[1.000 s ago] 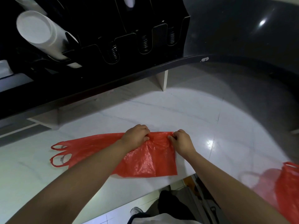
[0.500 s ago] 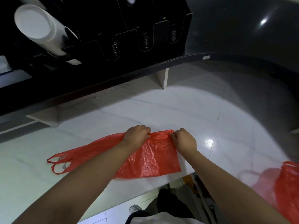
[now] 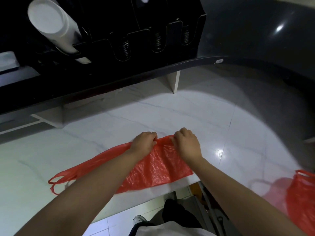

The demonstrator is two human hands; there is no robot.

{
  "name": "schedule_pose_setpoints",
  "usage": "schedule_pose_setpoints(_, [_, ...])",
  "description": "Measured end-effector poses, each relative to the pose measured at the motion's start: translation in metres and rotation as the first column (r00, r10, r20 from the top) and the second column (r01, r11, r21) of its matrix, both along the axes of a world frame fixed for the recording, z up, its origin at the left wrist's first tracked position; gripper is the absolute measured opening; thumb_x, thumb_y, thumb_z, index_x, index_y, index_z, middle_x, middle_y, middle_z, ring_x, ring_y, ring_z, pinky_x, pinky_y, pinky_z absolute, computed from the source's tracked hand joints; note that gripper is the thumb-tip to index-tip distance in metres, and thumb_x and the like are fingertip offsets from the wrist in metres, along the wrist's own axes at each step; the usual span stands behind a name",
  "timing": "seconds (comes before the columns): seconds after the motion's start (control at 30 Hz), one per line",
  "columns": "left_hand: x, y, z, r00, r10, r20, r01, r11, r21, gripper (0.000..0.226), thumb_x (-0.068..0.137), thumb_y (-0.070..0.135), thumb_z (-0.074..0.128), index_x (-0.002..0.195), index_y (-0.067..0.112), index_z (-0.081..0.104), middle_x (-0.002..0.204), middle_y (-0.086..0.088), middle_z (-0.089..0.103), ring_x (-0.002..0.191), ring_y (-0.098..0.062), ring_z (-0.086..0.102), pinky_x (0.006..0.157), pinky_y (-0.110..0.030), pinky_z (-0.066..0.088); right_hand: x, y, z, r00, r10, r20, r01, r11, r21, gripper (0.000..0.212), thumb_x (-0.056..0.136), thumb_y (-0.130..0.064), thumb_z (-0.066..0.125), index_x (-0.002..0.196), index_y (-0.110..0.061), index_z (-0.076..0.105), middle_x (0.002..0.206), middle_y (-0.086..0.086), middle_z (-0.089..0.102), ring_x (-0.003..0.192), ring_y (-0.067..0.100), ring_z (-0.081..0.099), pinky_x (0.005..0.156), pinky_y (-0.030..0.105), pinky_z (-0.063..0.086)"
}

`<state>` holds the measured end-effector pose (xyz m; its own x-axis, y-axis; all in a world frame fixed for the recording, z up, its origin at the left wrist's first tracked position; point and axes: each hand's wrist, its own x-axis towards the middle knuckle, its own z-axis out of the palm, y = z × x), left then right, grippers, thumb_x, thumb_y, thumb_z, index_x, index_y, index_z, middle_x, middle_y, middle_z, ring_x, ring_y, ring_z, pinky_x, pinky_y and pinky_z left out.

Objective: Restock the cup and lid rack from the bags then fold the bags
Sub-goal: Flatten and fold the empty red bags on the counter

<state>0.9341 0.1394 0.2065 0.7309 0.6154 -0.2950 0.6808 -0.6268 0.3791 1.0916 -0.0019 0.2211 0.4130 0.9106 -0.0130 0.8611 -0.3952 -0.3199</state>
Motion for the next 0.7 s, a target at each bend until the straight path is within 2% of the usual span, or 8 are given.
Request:
schedule_pose_setpoints(0.07, [0.000,0.000,0.001,1.000,0.001,0.002,-0.001,1.000,0.005,0.014,0.095,0.025,0.063,0.106,0.018,0.065,0.103,-0.001,0.068,0.101,-0.023,0.062,0.085,-0.040,0.052,-0.019,0.000,-0.002,0.993,0.120,-0.023,-0.121,0.990,-0.078,0.040,0.104,-0.039,0.042,0.132,-0.017,0.059,0.141,0.009,0.052,0.130,0.031,0.047,0.107,0.042,0.038])
schedule_pose_setpoints(0.1, [0.000,-0.001,0.002,1.000,-0.007,-0.001,0.007,1.000,0.013,0.016,0.095,0.026,0.063,0.109,0.018,0.065,0.106,-0.002,0.068,0.103,-0.024,0.062,0.086,-0.041,0.051,-0.028,0.000,-0.006,0.988,0.142,-0.060,-0.150,0.978,-0.147,0.048,0.106,-0.041,0.037,0.148,-0.018,0.046,0.157,0.008,0.037,0.146,0.031,0.031,0.118,0.043,0.026])
schedule_pose_setpoints(0.13, [-0.001,-0.002,0.003,1.000,-0.018,-0.009,0.019,0.999,0.032,0.020,0.096,0.027,0.061,0.113,0.018,0.064,0.110,-0.002,0.067,0.107,-0.026,0.061,0.089,-0.041,0.050,-0.035,-0.001,-0.012,0.985,0.154,-0.079,-0.168,0.963,-0.212,0.055,0.107,-0.043,0.032,0.157,-0.019,0.030,0.166,0.006,0.020,0.154,0.028,0.014,0.125,0.044,0.012])
schedule_pose_setpoints(0.2, [-0.003,-0.005,0.006,0.998,-0.044,-0.055,0.050,0.994,0.102,0.030,0.099,0.033,0.057,0.125,0.020,0.059,0.123,-0.003,0.061,0.115,-0.028,0.054,0.094,-0.042,0.046,-0.042,-0.005,-0.024,0.983,0.174,-0.064,-0.185,0.933,-0.307,0.061,0.108,-0.047,0.022,0.162,-0.021,0.008,0.170,0.001,-0.002,0.156,0.023,-0.006,0.126,0.043,-0.004])
schedule_pose_setpoints(0.3, [-0.019,-0.011,0.012,0.997,-0.037,-0.063,0.049,0.978,0.202,0.041,0.102,0.038,0.049,0.140,0.024,0.050,0.140,-0.001,0.051,0.128,-0.027,0.044,0.104,-0.041,0.038,-0.042,-0.012,-0.037,0.982,0.187,-0.022,-0.184,0.927,-0.328,0.062,0.108,-0.049,0.013,0.161,-0.022,-0.004,0.168,0.000,-0.012,0.154,0.021,-0.017,0.125,0.043,-0.010])
schedule_pose_setpoints(0.4, [-0.054,-0.011,0.021,1.000,0.011,0.001,-0.011,0.978,0.207,0.039,0.104,0.040,0.043,0.138,0.024,0.053,0.139,0.000,0.053,0.128,-0.025,0.045,0.106,-0.041,0.037,-0.041,-0.015,-0.045,0.979,0.204,-0.003,-0.194,0.928,-0.317,0.062,0.106,-0.051,0.007,0.160,-0.025,-0.010,0.167,-0.002,-0.017,0.153,0.019,-0.022,0.124,0.042,-0.014])
schedule_pose_setpoints(0.5, [-0.099,-0.007,0.034,0.998,0.056,0.003,-0.055,0.977,0.205,0.040,0.105,0.044,0.040,0.133,0.023,0.057,0.133,0.000,0.058,0.124,-0.025,0.051,0.106,-0.041,0.040,-0.040,-0.016,-0.048,0.979,0.205,0.003,-0.193,0.930,-0.313,0.062,0.106,-0.052,0.005,0.160,-0.025,-0.011,0.166,-0.003,-0.019,0.152,0.018,-0.023,0.124,0.042,-0.014])
schedule_pose_setpoints(0.7, [-0.193,0.000,0.064,0.968,0.237,0.080,-0.248,0.949,0.193,0.036,0.105,0.040,0.046,0.128,0.018,0.064,0.130,-0.002,0.063,0.121,-0.024,0.055,0.104,-0.039,0.043,-0.045,-0.016,-0.044,0.977,0.209,0.044,-0.184,0.928,-0.325,0.062,0.107,-0.049,0.007,0.160,-0.022,-0.008,0.168,0.002,-0.015,0.154,0.022,-0.019,0.125,0.043,-0.011])
